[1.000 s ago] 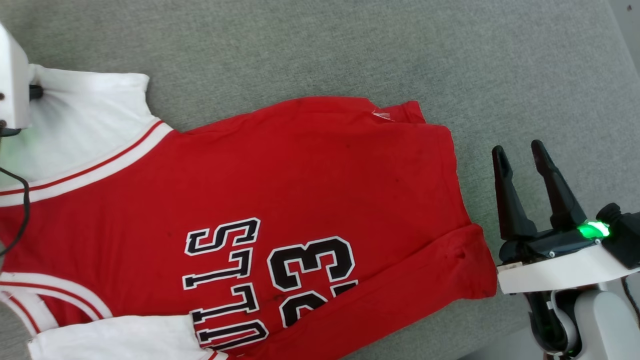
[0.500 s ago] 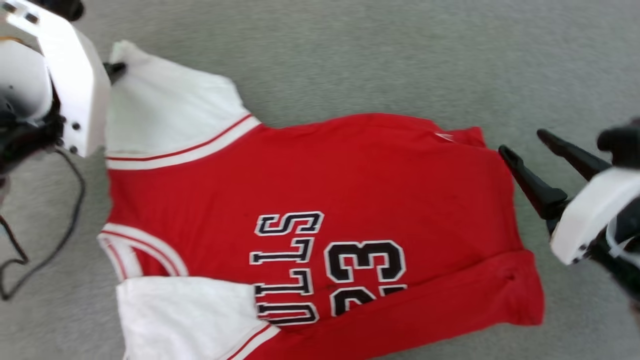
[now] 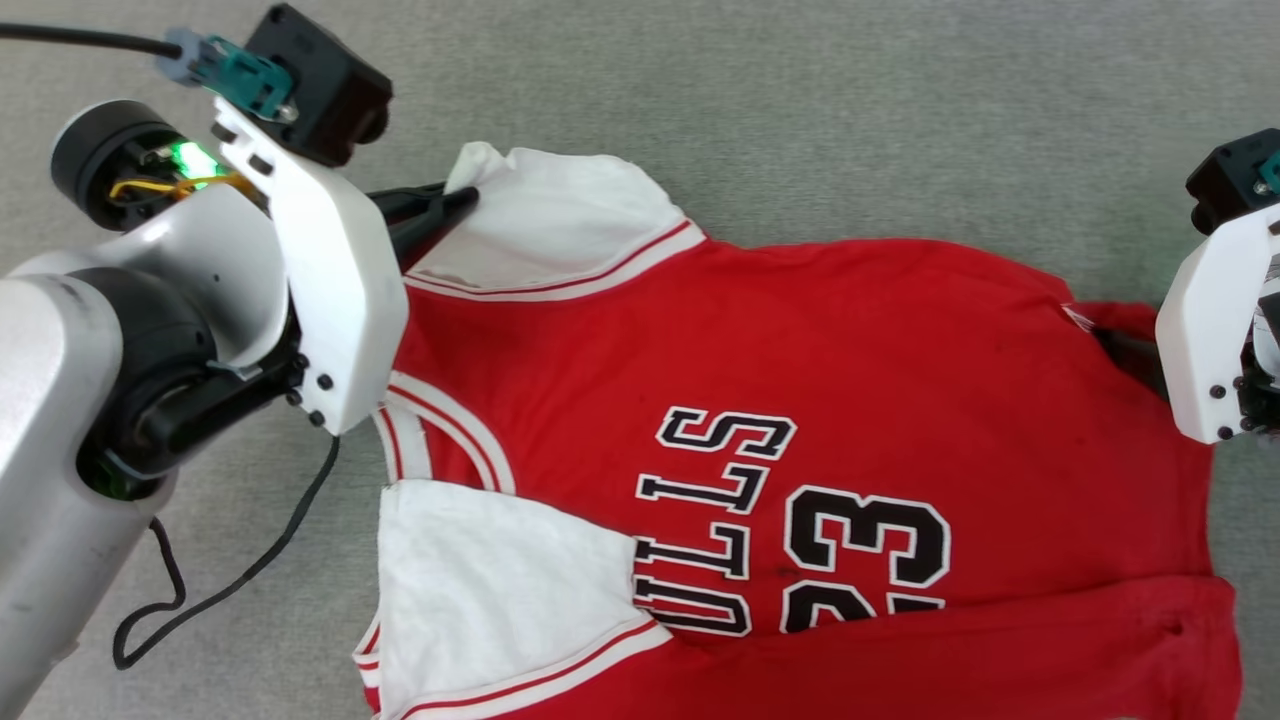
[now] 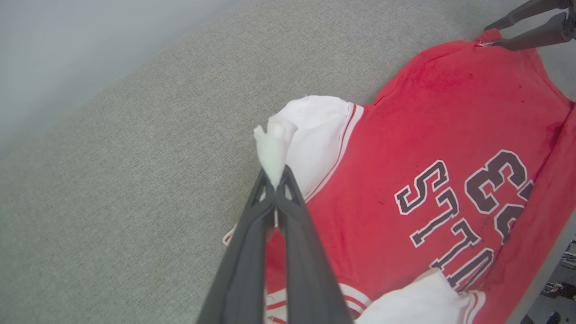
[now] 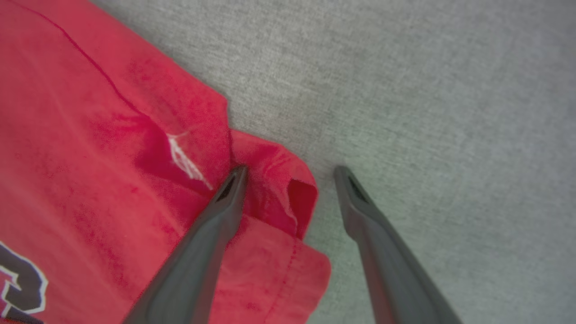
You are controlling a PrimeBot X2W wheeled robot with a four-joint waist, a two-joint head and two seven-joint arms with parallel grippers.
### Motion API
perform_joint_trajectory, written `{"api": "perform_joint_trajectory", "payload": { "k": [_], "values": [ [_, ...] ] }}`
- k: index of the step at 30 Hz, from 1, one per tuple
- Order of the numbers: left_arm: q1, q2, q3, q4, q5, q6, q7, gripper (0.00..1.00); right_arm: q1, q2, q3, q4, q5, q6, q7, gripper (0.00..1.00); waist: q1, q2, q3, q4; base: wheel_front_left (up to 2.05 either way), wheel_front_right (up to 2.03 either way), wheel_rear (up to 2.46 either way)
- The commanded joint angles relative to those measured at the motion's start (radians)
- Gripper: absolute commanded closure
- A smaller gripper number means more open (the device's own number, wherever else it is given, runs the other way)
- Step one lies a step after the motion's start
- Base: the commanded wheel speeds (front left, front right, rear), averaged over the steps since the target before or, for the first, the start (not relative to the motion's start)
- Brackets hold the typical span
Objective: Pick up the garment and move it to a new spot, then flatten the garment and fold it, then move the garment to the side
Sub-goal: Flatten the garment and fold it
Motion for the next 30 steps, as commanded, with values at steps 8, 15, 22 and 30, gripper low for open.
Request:
{"api": "perform_joint_trajectory", "payload": {
  "k": [8, 15, 22, 30],
  "values": [
    [0.019, -0.02, -0.014, -0.02, 0.017, -0.002, -0.036, 1.0, 0.026, -0.019, 0.101, 0.08, -0.006, 0.0, 0.019, 0.0, 0.0, 0.0, 0.023, 0.039, 0.0, 0.0, 0.0],
    [0.031, -0.03, -0.022, 0.001, 0.019, -0.005, -0.063, 1.0, 0.083, -0.01, 0.151, 0.135, 0.02, 0.0, -0.013, 1.0, 0.0, 0.0, 0.038, 0.049, 0.0, 0.0, 0.0],
    [0.062, -0.032, -0.019, 0.042, 0.021, -0.002, -0.104, 1.0, 0.026, -0.01, 0.036, 0.139, 0.068, -0.001, -0.152, 1.0, 0.0, 0.0, -0.015, 0.042, 0.0, 0.0, 0.0],
    [0.148, -0.034, -0.019, 0.052, 0.005, 0.018, -0.154, 1.0, 0.085, -0.01, -0.078, 0.121, 0.112, -0.001, -0.27, 1.0, 0.0, 0.0, -0.134, 0.036, 0.0, 0.0, 0.0]
  ]
}}
